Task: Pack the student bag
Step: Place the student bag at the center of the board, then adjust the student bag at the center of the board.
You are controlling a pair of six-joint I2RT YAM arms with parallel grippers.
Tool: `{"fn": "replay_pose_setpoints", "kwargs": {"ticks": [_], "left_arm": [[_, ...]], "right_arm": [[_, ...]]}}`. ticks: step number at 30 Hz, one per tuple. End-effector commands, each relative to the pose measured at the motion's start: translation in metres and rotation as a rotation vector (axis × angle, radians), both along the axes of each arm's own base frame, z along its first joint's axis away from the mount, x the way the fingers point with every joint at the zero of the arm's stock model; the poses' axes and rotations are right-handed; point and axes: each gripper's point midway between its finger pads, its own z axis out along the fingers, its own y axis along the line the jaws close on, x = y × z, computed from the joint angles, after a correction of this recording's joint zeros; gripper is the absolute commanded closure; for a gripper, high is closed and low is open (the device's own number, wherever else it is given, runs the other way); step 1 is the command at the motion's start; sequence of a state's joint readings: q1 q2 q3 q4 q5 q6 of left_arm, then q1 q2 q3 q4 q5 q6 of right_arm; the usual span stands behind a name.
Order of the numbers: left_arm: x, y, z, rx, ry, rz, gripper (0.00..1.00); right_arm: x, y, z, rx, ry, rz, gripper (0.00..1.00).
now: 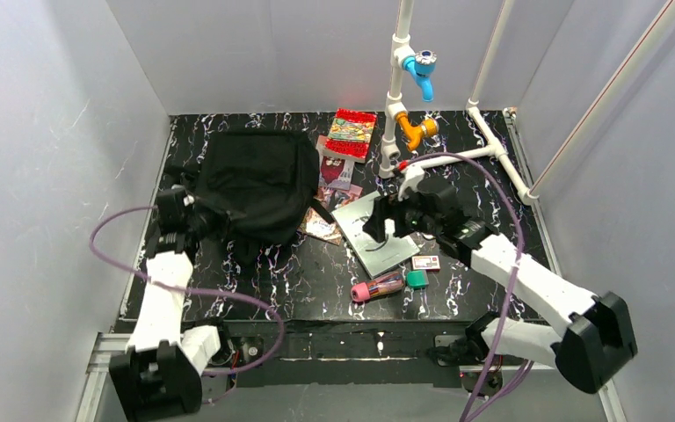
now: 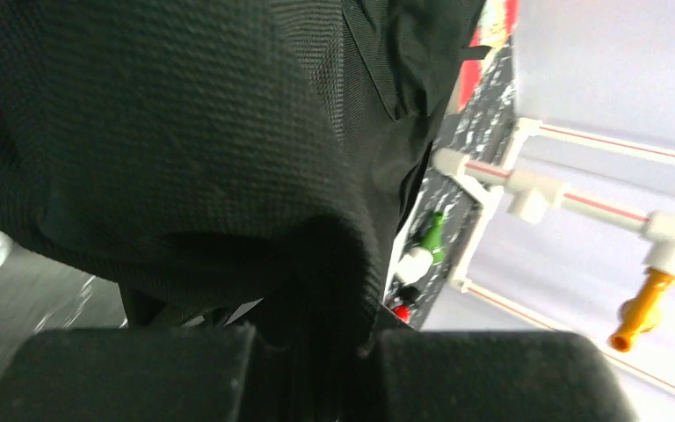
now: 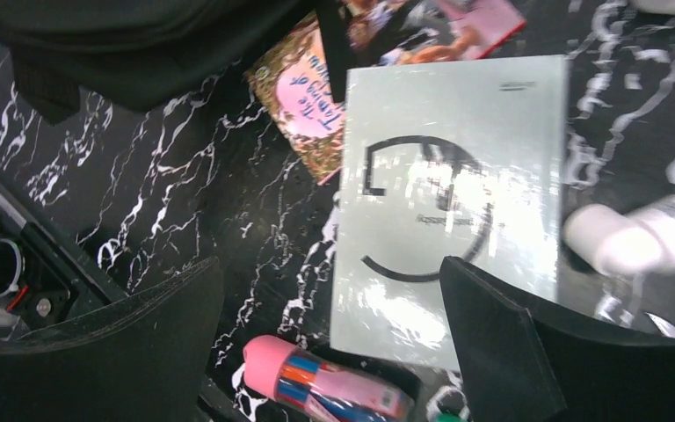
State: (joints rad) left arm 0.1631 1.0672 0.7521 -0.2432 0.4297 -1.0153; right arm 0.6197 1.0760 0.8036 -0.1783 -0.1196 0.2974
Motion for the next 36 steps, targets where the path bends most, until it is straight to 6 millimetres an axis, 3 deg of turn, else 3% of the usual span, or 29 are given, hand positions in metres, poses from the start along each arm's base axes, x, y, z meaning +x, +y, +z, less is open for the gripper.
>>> {"fn": "replay_pose_setpoints", "kwargs": {"ticks": [1,3,5,9,13,16,18,22,24,27,30,33,36], "left_arm": [[-0.065,0.01,-0.009,0.141,0.064,0.019,1.0],[-0.091,0.018,-0.025,0.182,0.154,0.066,0.96],[-0.109,0.022,-0.041,0.187,0.236,0.115,0.85],[-0.144,0.018,-0.073,0.158,0.442,0.127,0.33],[-0.155,0.033,-0.061,0.277,0.516,0.076,0.25],[-0.148,0.056,-0.032,0.422,0.466,0.091,0.04],[-0.141,0.07,-0.008,0.507,0.398,0.118,0.02],[-0.135,0.09,0.024,0.639,0.312,0.137,0.02],[-0.127,0.091,0.031,0.68,0.265,0.092,0.02],[-0.117,0.084,0.022,0.676,0.258,-0.007,0.02],[-0.119,0.077,0.002,0.622,0.343,-0.036,0.02],[-0.125,0.075,-0.014,0.581,0.404,-0.016,0.02],[-0.138,0.077,-0.037,0.563,0.481,0.04,0.02]], "right_arm": [[-0.001,0.048,0.0,0.032,-0.03,0.133,0.0],[-0.003,0.068,-0.007,0.02,-0.021,0.174,0.0],[-0.007,0.088,-0.016,0.003,-0.004,0.213,0.0],[-0.012,0.129,-0.025,-0.03,-0.01,0.257,0.0],[-0.019,0.162,-0.026,-0.041,-0.008,0.24,0.0],[-0.013,0.177,-0.032,-0.041,0.016,0.099,0.0],[-0.012,0.191,-0.038,-0.003,0.078,0.001,0.0],[-0.032,0.222,-0.061,0.046,0.237,-0.059,0.0],[-0.043,0.236,-0.074,0.071,0.303,-0.068,0.0],[-0.058,0.253,-0.102,0.104,0.397,-0.042,0.0],[-0.069,0.254,-0.124,0.085,0.41,0.044,0.18],[-0.074,0.228,-0.148,-0.01,0.327,0.126,0.47],[-0.057,0.192,-0.164,-0.089,0.213,0.133,0.8]]}}
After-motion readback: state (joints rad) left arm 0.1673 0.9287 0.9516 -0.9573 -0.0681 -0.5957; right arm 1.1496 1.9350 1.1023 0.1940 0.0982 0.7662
